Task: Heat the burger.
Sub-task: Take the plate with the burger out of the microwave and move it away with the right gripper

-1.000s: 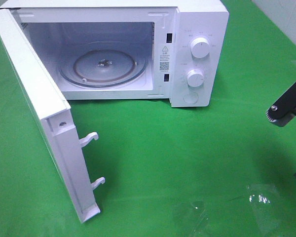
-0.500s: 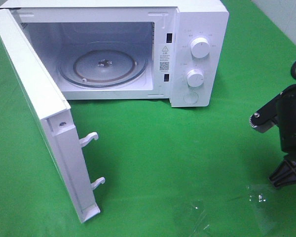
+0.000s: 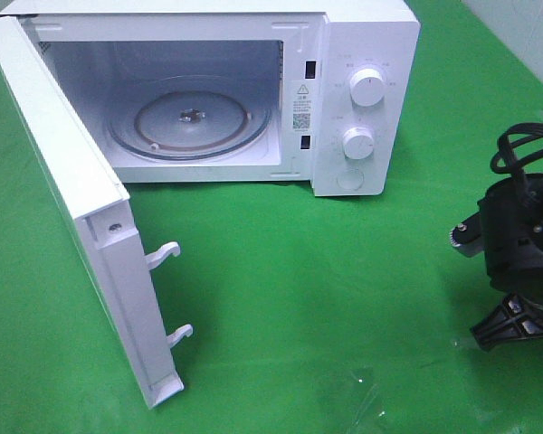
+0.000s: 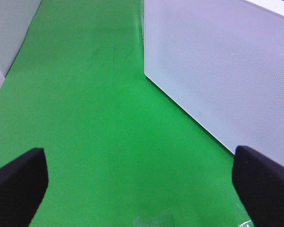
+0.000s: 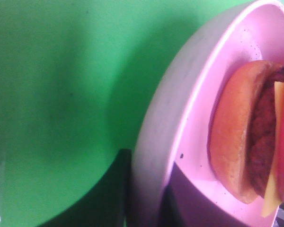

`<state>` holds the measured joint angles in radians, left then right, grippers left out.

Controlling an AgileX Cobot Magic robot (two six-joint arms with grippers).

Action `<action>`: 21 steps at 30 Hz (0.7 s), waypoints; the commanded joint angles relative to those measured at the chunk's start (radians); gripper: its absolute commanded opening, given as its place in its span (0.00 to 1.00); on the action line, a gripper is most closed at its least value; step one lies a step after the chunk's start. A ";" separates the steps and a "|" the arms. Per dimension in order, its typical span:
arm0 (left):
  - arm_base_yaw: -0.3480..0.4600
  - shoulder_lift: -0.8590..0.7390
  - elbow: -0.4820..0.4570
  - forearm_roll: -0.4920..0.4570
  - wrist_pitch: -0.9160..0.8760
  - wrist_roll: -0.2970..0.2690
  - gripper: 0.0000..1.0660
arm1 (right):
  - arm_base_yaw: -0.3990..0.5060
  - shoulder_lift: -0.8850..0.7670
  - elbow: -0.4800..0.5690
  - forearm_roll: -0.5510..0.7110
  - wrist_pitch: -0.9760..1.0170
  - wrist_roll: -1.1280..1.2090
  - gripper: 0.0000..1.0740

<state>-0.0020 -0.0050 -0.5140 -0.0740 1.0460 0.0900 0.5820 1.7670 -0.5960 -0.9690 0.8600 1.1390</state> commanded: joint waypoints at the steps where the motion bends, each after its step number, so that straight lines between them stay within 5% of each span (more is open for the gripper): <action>1: 0.004 -0.018 0.003 -0.005 -0.010 0.000 0.92 | -0.020 0.043 -0.031 -0.053 0.054 0.011 0.02; 15: 0.004 -0.018 0.003 -0.005 -0.010 0.000 0.92 | -0.039 0.225 -0.169 -0.045 0.049 0.002 0.11; 21: 0.004 -0.018 0.003 -0.005 -0.010 0.000 0.92 | -0.039 0.225 -0.187 0.010 0.041 -0.071 0.29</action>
<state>-0.0020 -0.0050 -0.5140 -0.0740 1.0460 0.0900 0.5490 1.9900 -0.7780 -0.9700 0.8800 1.1070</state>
